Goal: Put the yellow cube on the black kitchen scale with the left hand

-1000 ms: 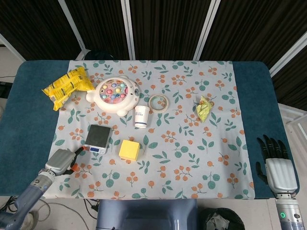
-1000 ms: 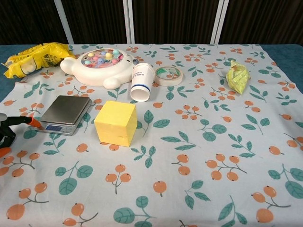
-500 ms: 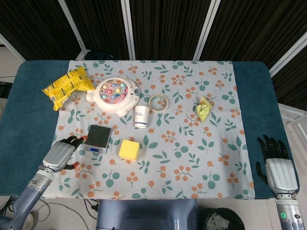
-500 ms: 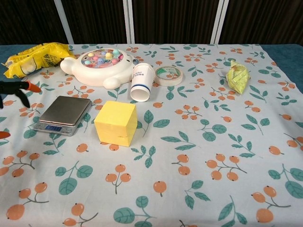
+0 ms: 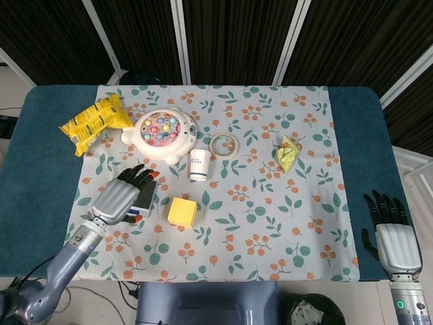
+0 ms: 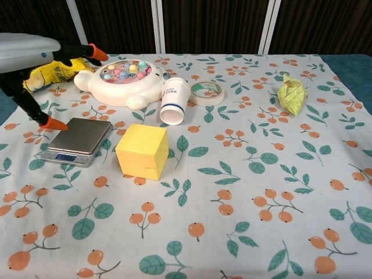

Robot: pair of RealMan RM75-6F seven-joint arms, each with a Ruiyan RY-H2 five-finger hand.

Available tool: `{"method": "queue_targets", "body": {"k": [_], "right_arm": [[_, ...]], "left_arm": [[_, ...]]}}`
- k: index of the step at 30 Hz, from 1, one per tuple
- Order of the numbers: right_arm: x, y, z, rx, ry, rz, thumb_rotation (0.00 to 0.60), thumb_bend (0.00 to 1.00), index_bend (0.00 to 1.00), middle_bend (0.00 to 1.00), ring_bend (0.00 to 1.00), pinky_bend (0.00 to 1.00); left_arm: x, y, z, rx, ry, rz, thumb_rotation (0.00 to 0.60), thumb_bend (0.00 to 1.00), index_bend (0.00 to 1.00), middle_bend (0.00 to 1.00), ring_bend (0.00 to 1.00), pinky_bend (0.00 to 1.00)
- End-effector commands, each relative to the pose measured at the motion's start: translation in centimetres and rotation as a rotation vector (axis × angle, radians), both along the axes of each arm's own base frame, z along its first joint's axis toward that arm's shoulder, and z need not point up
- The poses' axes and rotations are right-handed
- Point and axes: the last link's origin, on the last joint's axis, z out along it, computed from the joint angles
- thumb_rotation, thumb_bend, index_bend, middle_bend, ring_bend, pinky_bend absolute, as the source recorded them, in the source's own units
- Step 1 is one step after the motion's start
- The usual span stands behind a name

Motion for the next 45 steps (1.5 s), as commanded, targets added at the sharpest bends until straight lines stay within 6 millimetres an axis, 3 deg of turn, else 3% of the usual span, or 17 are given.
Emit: {"method": "queue_targets", "body": {"k": [1,20,31,38,45], "right_arm": [[0.0,0.0,0.1,-0.002,-0.001,0.001,0.6,0.58,0.0,0.0,0.0,0.0],[-0.1,0.0,0.3,-0.008,-0.005,-0.005,0.6,0.58,0.0,0.0,0.0,0.0],[-0.3,-0.1,0.4,-0.01,-0.008,-0.009,0.6,0.58,0.0,0.0,0.0,0.0],[-0.3,0.0,0.5,-0.012,-0.012,-0.007,0.6,0.58,0.0,0.0,0.0,0.0],[-0.2,0.0,0.4,-0.009,-0.011,-0.005,0.6,0.58,0.0,0.0,0.0,0.0]], "left_arm": [[2.4,0.4,-1.9,-0.067,0.03,-0.019,0.6,0.07,0.07,0.09,0.0,0.14],[4.0,0.3,-7.5,-0.164,0.166,0.009,0.6,0.07,0.07,0.11,0.0,0.15],[5.1,0.7,-9.9,-0.136,0.212,-0.042,0.6,0.16,0.11,0.25,0.13,0.28],[5.3,0.7,-10.1,-0.089,0.216,-0.082,0.6,0.32,0.16,0.38,0.27,0.39],[5.3,1.3,-7.9,-0.015,0.164,-0.098,0.6,0.34,0.17,0.38,0.27,0.4]]}}
